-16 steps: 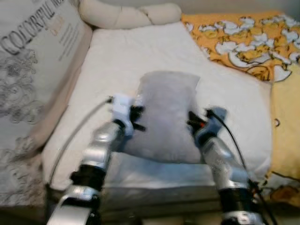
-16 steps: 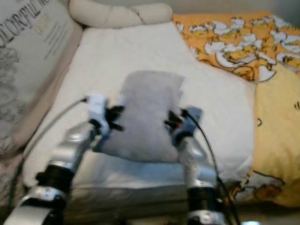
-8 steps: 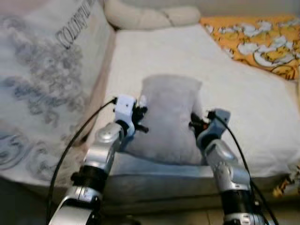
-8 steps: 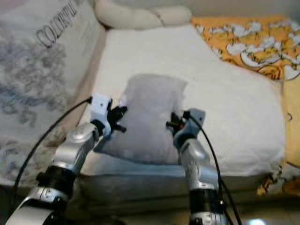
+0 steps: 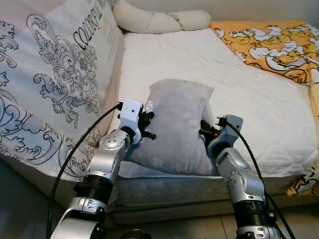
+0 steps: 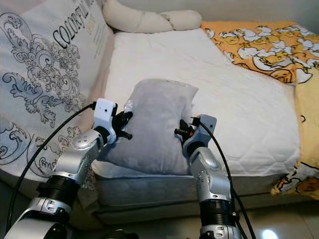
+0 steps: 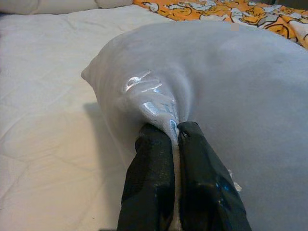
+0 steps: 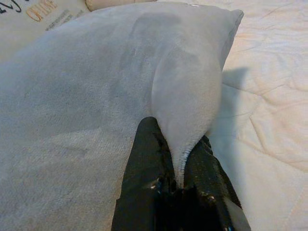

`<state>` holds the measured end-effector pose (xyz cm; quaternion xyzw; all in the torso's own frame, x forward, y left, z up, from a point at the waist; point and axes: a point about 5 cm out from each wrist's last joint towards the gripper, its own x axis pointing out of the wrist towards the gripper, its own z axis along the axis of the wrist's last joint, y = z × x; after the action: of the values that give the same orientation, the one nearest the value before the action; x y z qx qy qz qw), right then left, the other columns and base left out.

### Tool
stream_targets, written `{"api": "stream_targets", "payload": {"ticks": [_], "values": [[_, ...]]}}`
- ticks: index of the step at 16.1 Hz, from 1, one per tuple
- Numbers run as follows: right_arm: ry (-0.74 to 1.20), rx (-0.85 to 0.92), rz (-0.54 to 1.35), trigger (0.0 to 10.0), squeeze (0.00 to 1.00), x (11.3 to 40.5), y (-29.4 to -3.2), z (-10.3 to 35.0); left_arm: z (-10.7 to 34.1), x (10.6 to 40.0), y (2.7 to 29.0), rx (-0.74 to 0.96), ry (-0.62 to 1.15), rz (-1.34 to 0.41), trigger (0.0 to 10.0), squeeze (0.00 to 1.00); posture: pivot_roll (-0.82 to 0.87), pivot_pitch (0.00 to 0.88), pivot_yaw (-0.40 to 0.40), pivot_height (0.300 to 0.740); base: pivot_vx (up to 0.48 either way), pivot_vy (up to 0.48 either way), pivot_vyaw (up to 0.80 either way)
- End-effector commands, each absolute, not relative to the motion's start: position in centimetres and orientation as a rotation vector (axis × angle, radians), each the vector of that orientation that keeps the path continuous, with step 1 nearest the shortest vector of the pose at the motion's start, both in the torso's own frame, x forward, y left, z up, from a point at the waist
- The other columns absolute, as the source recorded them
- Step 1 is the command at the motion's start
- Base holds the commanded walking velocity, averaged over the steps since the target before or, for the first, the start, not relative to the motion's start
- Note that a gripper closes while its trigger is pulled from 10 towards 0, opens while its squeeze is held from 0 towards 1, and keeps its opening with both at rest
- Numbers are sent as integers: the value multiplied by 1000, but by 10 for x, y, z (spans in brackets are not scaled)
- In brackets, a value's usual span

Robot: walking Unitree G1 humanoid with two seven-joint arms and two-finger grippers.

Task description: Clean up the room

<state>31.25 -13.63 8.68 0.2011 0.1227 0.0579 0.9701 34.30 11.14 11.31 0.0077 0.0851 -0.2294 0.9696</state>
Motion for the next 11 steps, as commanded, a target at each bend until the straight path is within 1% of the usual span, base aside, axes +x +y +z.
{"api": "stream_targets", "payload": {"ticks": [1, 11], "values": [[203, 405, 128, 10000, 0, 318, -137, 100, 123, 347, 109, 19, 126, -467, 10000, 0, -27, 0, 34, 740, 255, 0, 0], [207, 382, 157, 10000, 0, 322, -140, 103, 123, 348, 109, 15, 128, -457, 10000, 0, -30, 0, 32, 740, 262, 0, 0]]}}
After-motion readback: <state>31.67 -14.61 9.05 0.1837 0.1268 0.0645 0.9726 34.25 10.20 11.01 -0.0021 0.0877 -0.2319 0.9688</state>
